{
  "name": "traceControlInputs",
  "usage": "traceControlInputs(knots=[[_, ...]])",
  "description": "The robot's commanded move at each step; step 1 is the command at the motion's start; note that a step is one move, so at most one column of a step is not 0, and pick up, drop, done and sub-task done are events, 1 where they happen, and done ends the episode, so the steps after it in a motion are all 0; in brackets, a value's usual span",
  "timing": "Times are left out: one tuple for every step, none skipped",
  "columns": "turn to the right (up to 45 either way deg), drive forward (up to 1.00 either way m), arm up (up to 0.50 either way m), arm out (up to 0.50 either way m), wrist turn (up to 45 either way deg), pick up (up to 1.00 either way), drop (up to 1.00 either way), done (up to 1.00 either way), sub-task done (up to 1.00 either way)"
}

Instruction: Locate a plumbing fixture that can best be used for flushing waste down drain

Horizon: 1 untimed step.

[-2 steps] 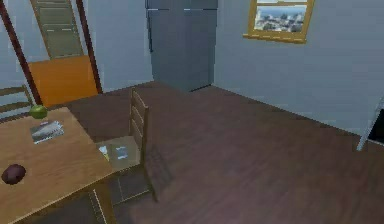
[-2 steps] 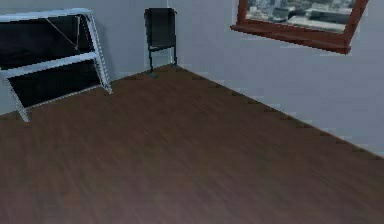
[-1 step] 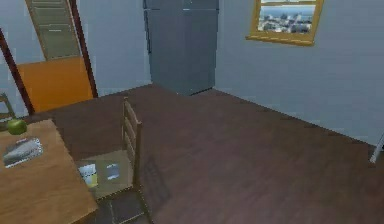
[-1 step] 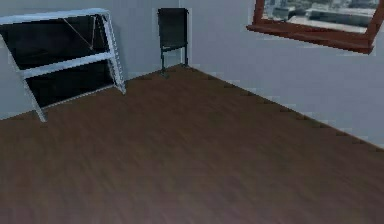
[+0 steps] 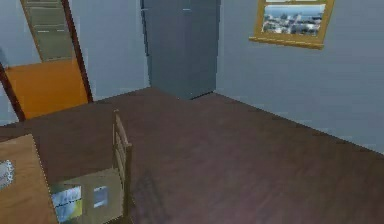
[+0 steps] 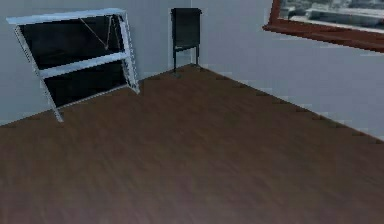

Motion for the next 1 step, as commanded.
traceControlInputs(knots=[[45.0, 0.00, 0.00, 0.00, 0.0, 0.00, 0.00, 0.00, 0.00]])
